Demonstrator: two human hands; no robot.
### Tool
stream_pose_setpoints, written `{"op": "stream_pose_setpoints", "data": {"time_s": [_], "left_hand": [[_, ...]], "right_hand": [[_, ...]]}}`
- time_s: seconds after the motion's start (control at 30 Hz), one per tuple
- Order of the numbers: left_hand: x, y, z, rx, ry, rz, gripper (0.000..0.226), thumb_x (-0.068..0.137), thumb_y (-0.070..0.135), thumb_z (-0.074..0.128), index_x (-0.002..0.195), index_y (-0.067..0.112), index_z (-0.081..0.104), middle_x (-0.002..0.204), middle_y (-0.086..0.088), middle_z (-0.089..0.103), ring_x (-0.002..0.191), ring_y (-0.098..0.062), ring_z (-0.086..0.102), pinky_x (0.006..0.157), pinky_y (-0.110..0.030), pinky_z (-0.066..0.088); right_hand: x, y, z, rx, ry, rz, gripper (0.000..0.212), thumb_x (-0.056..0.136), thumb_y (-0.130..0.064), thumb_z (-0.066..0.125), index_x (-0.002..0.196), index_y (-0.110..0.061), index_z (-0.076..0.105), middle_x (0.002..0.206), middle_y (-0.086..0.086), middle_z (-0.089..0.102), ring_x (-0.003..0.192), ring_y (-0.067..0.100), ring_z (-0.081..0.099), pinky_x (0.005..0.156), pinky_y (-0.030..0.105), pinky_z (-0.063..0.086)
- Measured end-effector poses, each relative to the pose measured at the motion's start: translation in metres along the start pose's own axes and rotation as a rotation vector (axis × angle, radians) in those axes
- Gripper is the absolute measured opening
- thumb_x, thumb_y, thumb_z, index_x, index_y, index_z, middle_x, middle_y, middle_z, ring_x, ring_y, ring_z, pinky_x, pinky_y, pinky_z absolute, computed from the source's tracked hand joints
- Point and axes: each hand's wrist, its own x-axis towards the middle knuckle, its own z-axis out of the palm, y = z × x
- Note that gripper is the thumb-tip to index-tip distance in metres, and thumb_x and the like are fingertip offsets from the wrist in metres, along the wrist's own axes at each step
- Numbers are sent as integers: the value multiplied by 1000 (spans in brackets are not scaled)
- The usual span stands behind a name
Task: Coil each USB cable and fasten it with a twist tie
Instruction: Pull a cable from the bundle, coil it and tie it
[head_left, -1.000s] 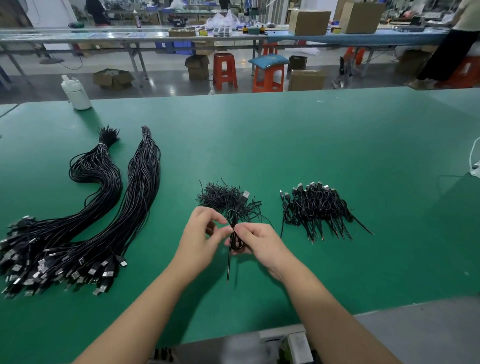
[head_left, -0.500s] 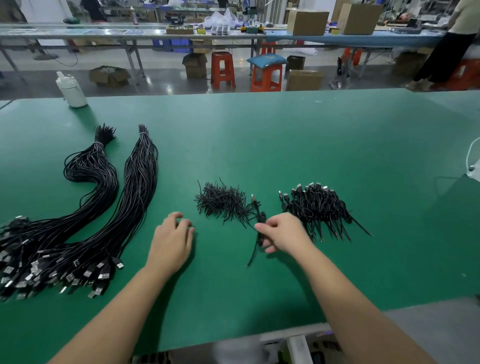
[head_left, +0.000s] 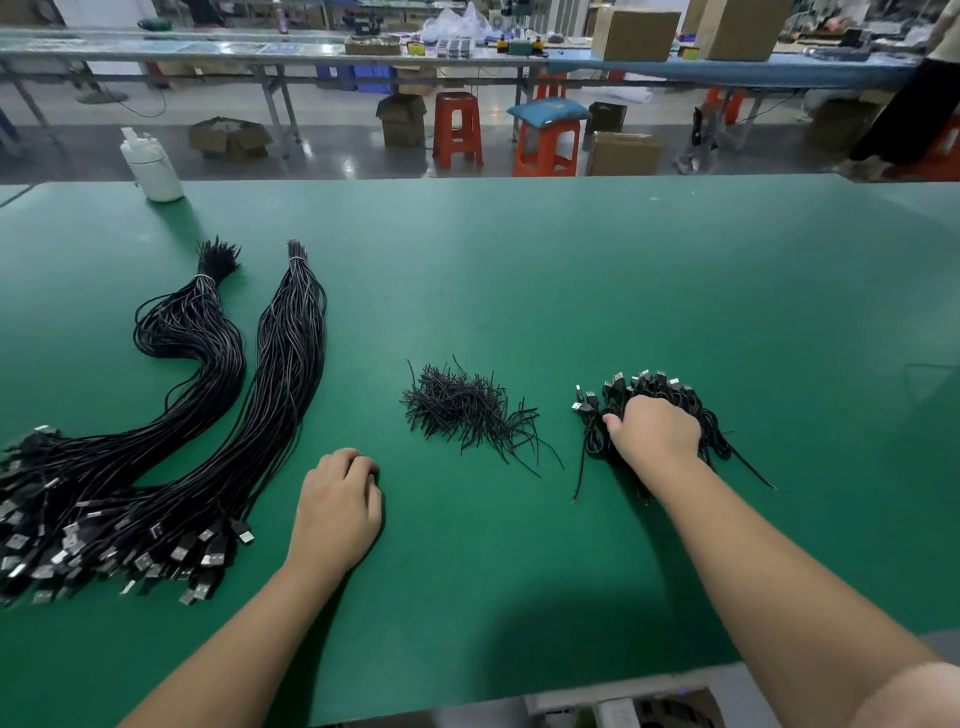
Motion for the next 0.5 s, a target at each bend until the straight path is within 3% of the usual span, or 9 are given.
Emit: {"op": "stream_pose_setpoints", "data": {"time_s": [0.2, 0.37, 0.5], "left_hand": [[0, 1, 1, -2, 0, 9, 25, 83, 20, 47, 93, 10, 68, 100, -5, 61, 92, -25, 55, 79, -39, 44], [-1, 0, 1, -2, 16, 13, 26, 85, 21, 46, 92, 9, 68, 99, -4, 62, 92, -25, 55, 79, -39, 44], [-1, 0, 2, 2, 39, 37, 30, 87, 28, 43, 88, 10, 68, 97, -4, 62, 89, -25, 56, 76, -38, 44]], "right_hand": [[4, -2, -1, 15, -59, -39, 48, 96, -46, 58, 62, -13, 46, 60, 0, 53, 51, 18, 47, 46, 24, 30], [6, 0, 2, 322, -44, 37, 51, 96, -46, 58, 65, -8, 50, 60, 7, 56, 53, 25, 51, 49, 28, 38], [1, 1, 8, 394, -28, 56, 50, 98, -47, 56, 71, -5, 55, 69, 14, 66, 58, 28, 58, 55, 34, 47]]}}
